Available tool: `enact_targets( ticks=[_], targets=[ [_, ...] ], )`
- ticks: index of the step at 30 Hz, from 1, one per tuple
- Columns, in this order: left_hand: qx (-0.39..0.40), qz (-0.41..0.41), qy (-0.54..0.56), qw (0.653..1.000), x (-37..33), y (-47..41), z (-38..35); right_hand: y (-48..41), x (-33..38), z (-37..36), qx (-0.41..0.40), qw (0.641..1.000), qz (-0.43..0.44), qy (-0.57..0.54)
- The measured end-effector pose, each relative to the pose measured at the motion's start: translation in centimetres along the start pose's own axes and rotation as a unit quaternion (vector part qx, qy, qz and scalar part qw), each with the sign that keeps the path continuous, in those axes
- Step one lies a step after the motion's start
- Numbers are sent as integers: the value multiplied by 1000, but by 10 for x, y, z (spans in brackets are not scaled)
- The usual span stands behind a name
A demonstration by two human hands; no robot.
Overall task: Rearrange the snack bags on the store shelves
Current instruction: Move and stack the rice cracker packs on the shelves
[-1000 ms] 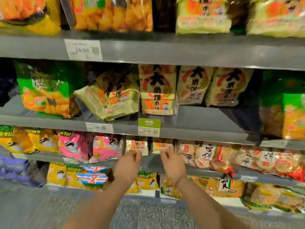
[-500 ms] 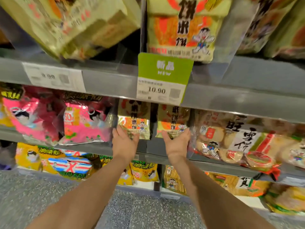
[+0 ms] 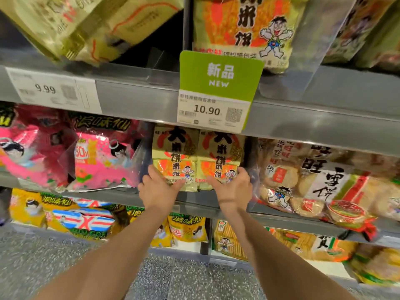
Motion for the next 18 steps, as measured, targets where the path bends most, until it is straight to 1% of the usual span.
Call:
enact_targets(
  ticks=[3,7,10,13,16,18],
  targets=[
    [-3,-20,16,1000,1,4,5,6,-9,-2,34,998,-21,-41],
    [-9,-6,61,998,4,15,16,14,-15,-2,47,997,-23,-63],
    [0,-10,55,998,5,23,25,19,-13,4,70,994,-54,-69],
    [17,2,78,997,3,29,37,27,-3,16,57,996,-56,-50],
    [51,15,126,991,-8,39,51,35,11,27,60,992,-52,-103],
    [73,2,135,988,-21,49,60,43,24,43,47,995,-45,-79]
  ],
)
Point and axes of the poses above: each hand's wrist, its own y-axis away from the middle knuckle, its own z-axis out of the back of the hand, x = y × z, the point moved 8 cm from there along -y, towards the middle knuckle
